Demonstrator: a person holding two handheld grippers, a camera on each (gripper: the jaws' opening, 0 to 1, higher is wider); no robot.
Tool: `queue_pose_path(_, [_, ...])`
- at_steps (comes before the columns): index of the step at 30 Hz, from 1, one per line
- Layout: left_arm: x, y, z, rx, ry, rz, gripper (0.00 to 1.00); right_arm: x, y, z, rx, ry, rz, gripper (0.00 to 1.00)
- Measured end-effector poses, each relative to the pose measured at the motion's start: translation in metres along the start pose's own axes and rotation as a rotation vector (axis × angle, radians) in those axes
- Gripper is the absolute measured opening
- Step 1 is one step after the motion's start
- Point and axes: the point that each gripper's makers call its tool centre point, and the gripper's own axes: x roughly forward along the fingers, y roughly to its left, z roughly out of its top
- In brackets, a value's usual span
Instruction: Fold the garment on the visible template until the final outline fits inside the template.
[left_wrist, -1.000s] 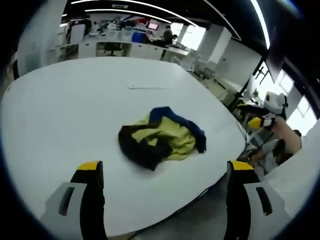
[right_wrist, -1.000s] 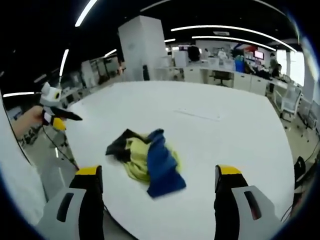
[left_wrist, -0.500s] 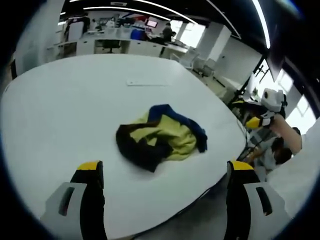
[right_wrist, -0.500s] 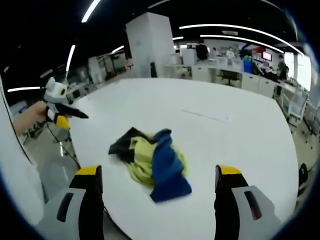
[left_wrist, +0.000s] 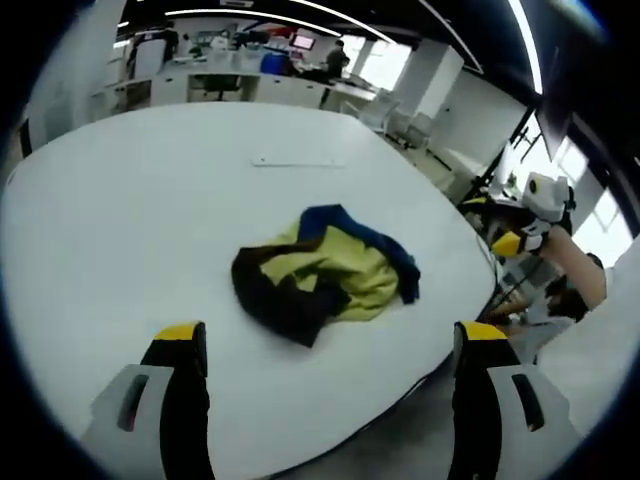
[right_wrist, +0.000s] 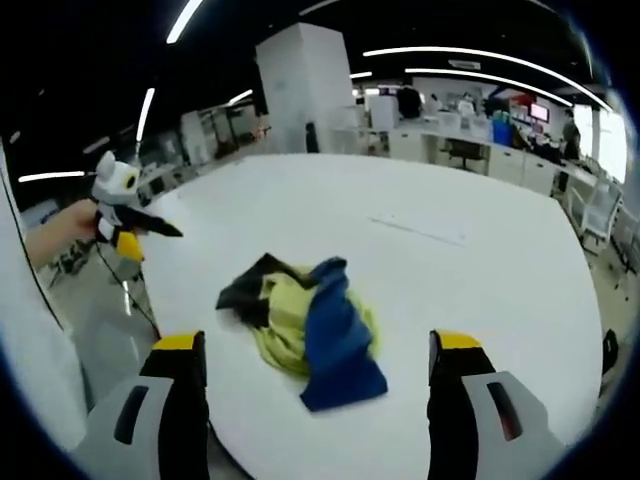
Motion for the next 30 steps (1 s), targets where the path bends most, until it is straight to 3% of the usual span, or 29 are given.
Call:
queue_pose_path(18, [0.014,0.006,0.001,0.011,0.022,-0.01,0.99,0.013,-0.003,-0.003,0.01,0.011,0.015,0.9])
queue_pose_path(30, [0.029,0.006,-0.001,0.044,0.032,-0.026,0.99,0.025,-0.007,-0.002,-0.034,0.039,0.017,0.89])
